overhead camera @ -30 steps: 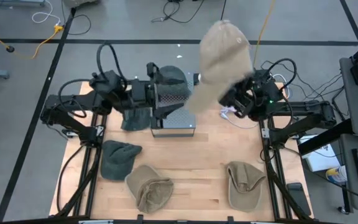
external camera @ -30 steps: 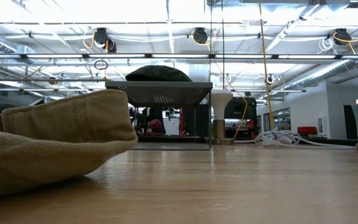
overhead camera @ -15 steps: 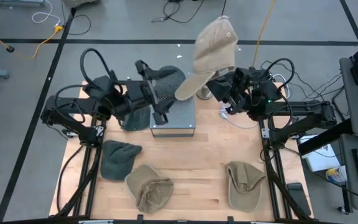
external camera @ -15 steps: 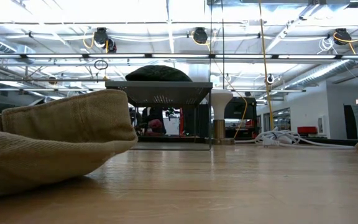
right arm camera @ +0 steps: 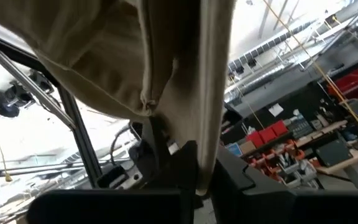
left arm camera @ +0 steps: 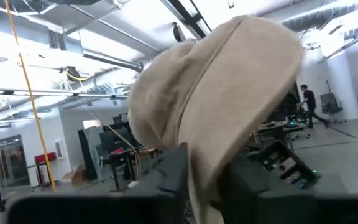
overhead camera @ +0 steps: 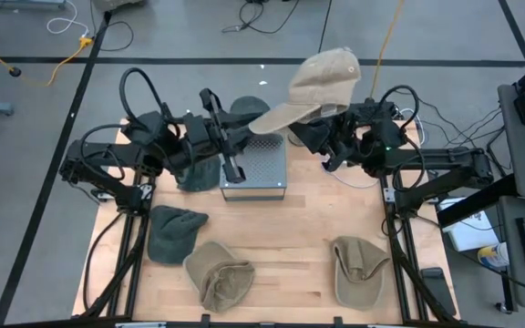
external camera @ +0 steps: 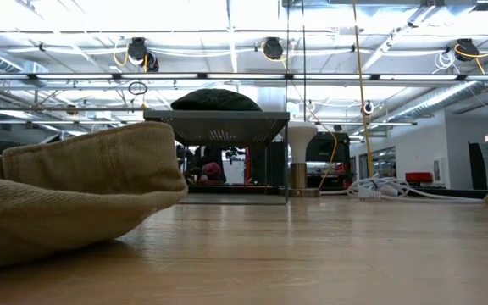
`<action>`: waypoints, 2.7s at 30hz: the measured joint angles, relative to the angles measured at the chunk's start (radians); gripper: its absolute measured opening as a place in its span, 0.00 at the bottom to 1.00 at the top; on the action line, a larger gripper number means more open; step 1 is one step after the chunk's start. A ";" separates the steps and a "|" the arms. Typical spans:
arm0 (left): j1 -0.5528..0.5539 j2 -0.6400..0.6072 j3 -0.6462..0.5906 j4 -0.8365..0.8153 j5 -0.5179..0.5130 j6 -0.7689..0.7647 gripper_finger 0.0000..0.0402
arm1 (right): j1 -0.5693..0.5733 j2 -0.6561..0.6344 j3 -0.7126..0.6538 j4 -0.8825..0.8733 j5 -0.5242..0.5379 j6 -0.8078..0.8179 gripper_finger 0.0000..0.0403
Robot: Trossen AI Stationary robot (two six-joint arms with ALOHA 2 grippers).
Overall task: Pick & Place hat
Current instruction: Put the middle brown cap on the shelf
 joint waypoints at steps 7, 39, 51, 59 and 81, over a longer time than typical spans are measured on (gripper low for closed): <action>-0.013 -0.001 0.002 -0.005 -0.033 0.126 0.04 | 0.001 0.000 0.000 -0.010 0.016 0.000 0.08; -0.091 -0.003 0.000 0.242 -0.387 1.260 0.02 | 0.083 -0.066 0.000 -0.200 -0.139 0.260 0.54; -0.095 0.005 0.000 0.214 -0.415 1.537 0.03 | 0.121 -0.056 0.000 -0.105 0.180 0.129 0.54; -0.094 0.006 0.000 0.135 -0.429 1.621 0.02 | 0.121 -0.030 -0.001 -0.027 0.179 0.130 0.54; -0.094 0.005 0.001 -0.023 -0.430 1.658 0.05 | 0.127 0.006 -0.001 0.053 0.214 0.217 0.22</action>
